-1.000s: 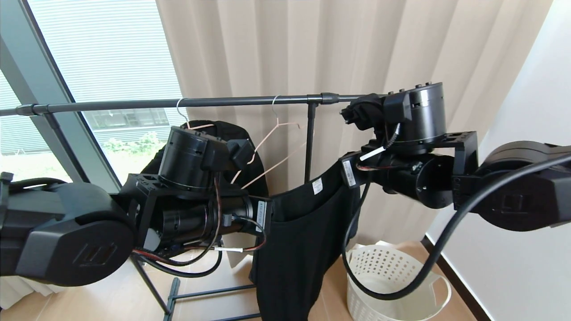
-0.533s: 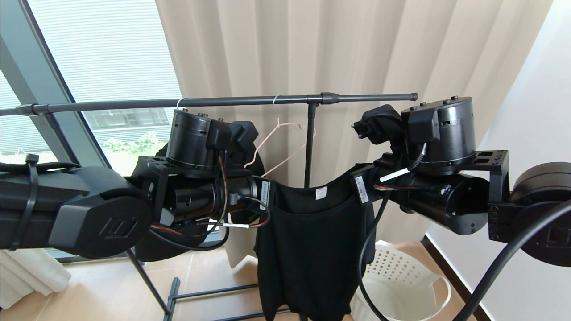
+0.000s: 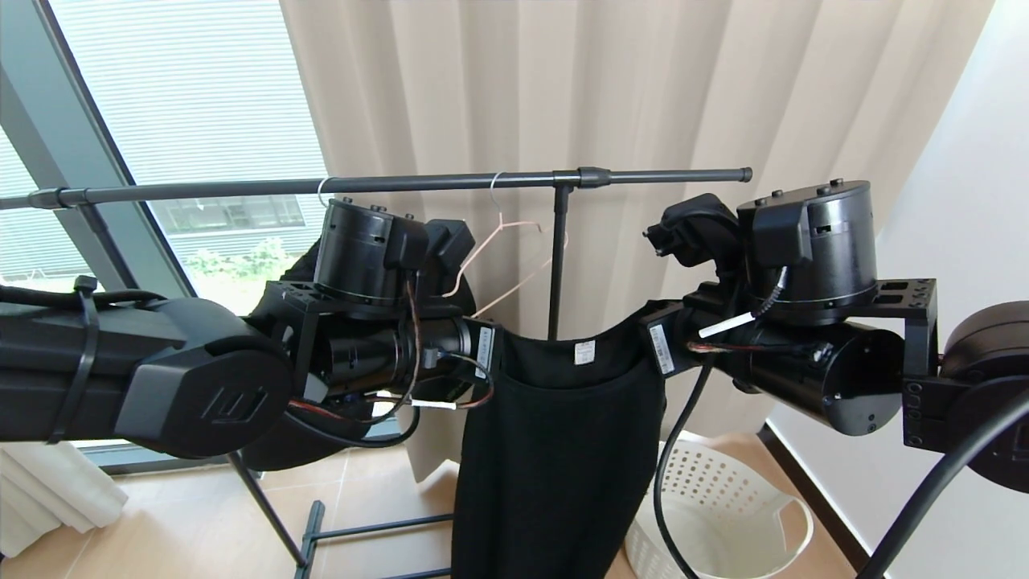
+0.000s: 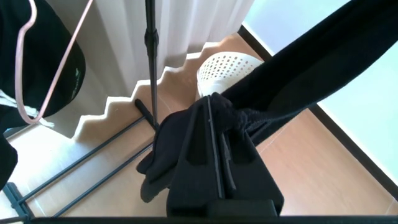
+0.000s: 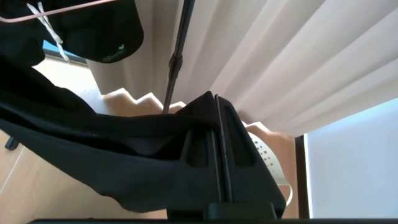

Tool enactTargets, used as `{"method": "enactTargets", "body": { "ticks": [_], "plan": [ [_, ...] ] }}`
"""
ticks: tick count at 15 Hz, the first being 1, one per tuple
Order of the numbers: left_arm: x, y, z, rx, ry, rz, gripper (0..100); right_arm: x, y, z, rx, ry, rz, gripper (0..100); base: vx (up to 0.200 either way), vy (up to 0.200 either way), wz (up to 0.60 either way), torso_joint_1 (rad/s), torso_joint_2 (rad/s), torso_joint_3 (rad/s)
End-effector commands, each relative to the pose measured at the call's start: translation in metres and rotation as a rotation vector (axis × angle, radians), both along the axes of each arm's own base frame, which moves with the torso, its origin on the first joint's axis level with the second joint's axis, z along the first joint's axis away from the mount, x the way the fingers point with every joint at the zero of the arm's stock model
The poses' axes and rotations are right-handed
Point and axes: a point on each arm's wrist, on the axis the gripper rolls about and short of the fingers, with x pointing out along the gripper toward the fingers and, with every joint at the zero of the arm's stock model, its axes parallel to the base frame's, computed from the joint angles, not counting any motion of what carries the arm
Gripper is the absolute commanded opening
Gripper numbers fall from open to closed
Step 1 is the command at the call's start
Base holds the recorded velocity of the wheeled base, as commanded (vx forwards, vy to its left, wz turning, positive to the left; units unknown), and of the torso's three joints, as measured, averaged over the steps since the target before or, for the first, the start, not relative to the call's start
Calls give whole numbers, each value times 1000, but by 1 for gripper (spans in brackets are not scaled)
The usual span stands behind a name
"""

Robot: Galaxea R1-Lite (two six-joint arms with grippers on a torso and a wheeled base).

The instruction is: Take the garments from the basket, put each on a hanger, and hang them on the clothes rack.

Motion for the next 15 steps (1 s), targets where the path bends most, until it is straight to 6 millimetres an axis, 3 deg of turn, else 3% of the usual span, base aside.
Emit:
{"method": "enactTargets", "body": {
  "ticks": [1,15],
  "plan": [
    [-1,1,0,-1,0,1,0,-1,-2,1,1,-2,-3,0,0,0,0,0,0,0],
    [-16,6,-11,28,-32,-39,0,14,11,8,33,-46,-1,0,0,0,0,0,0,0]
  ]
}}
